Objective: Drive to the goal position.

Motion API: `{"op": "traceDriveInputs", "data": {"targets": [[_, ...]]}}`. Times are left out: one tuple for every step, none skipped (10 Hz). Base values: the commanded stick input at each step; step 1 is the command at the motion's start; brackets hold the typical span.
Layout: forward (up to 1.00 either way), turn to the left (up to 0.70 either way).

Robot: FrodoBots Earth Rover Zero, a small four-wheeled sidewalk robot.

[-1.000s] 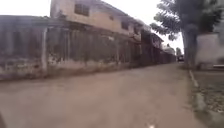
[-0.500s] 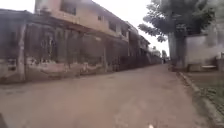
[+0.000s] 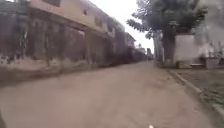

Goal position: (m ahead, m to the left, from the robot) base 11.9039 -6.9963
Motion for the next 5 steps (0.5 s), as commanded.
{"op": "traceDriveInputs", "data": {"targets": [[1.00,-0.14],[1.00,-0.10],[1.00,-0.03],[1.00,0.00],[1.00,0.00]]}}
